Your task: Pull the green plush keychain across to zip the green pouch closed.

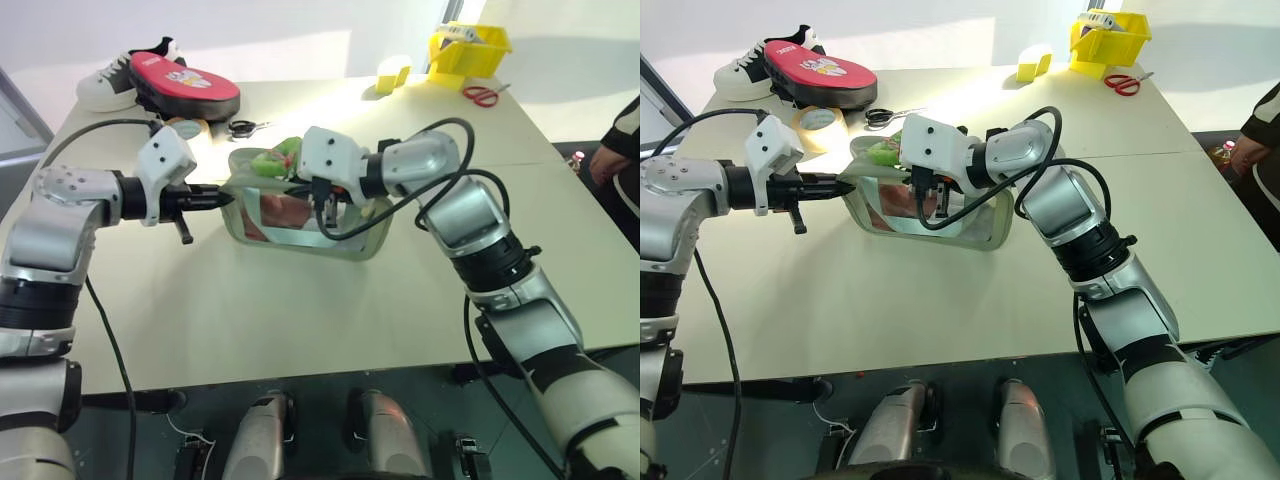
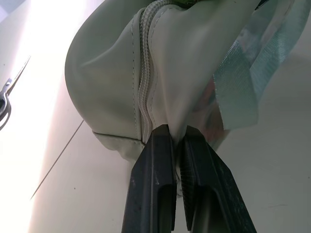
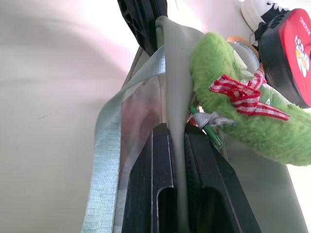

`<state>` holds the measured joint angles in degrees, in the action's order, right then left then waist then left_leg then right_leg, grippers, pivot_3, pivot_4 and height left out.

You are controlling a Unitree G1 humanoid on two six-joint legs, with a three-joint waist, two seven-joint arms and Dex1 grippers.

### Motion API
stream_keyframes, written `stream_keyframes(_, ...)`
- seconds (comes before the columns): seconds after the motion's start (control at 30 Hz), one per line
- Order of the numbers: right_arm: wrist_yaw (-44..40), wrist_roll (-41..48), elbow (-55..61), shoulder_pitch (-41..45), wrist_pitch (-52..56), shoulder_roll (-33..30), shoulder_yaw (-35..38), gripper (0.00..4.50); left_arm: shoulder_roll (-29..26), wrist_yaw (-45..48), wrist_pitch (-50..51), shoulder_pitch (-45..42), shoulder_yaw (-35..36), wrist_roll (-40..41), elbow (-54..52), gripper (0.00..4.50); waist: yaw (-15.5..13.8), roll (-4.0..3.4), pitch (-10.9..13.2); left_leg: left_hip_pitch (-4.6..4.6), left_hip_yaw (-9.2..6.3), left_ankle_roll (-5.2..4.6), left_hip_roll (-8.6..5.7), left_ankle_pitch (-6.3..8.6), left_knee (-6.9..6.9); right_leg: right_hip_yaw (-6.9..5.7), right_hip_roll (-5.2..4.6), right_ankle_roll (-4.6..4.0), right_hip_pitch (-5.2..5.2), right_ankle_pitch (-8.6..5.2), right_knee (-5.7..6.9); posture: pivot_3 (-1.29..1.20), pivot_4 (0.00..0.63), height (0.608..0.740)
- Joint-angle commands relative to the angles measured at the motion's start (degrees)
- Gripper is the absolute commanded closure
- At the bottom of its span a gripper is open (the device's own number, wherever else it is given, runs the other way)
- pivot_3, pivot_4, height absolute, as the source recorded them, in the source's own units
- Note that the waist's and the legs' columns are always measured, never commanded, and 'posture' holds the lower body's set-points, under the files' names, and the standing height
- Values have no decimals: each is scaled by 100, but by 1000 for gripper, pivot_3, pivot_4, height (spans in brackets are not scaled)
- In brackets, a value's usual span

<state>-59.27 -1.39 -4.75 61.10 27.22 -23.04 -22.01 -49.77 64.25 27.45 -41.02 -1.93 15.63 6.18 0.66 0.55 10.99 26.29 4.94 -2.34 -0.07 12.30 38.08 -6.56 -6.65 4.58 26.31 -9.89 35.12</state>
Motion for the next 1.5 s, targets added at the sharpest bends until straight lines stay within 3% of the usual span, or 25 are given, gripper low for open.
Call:
stream_keyframes(0.03,-102,133,89,247,29,-183,307,2888,-137,139,65,-74,53,36,-197,4500,0,0,0,0,0,0,0,0,0,0,0,0,0,0,0,0,150,740)
stream_keyframes(0.2,-535,557,59,477,457,-676,682,302,-203,247,161,42,80,66,-417,4500,-5,-1,1,0,-1,-1,0,1,0,0,-1,0,1,0,-1,0,150,740)
stream_keyframes(0.3,-1246,1428,211,637,1438,-1068,1117,302,-251,254,282,107,148,125,-582,4500,-8,-1,1,0,-2,-1,0,1,0,0,-2,0,0,0,-2,0,150,740)
stream_keyframes(0.37,-1295,1714,56,781,1776,-1083,1279,302,-260,245,315,127,164,139,-636,4500,2,-1,0,0,0,-3,0,2,0,0,-4,-1,0,0,-2,0,150,740)
stream_keyframes(0.47,-624,1705,-666,1127,1987,-658,1503,302,-261,219,334,131,174,139,-667,4500,36,-2,0,-6,2,-3,3,3,-1,0,-3,-1,1,0,1,0,150,740)
stream_keyframes(0.6,704,1389,-2325,1699,1478,417,1702,302,-235,251,399,65,131,180,-727,4500,43,-2,0,-8,4,0,4,1,-2,1,-2,-2,2,1,4,0,150,740)
stream_keyframes(0.9,904,1183,-3283,1764,915,1034,1517,302,-252,203,392,128,133,145,-795,4500,22,-1,0,11,2,2,-10,-2,0,4,-6,0,-1,2,-3,0,150,740)
stream_keyframes(1.0,839,1272,-3296,1797,1016,1030,1621,1182,-276,180,399,176,165,155,-817,4500,27,-2,1,9,1,2,-6,-1,-1,3,-3,1,2,2,0,0,150,740)
stream_keyframes(1.2,570,1349,-3029,1698,1341,847,1633,4288,-256,152,388,188,163,145,-795,4500,18,-2,1,5,-4,-4,-5,2,-1,3,-2,0,2,2,0,0,150,740)
stream_keyframes(1.33,595,1345,-2795,1663,1418,666,1678,4405,-211,148,355,113,113,119,-720,4500,19,-1,1,4,-4,-4,-5,2,-1,3,-2,0,2,2,0,0,150,740)
stream_keyframes(1.5,766,1212,-2045,1570,1274,-59,1823,4405,-215,149,378,106,132,131,-741,4500,-10,-2,1,7,-4,-4,-8,2,-1,3,-5,0,4,2,-1,0,150,740)
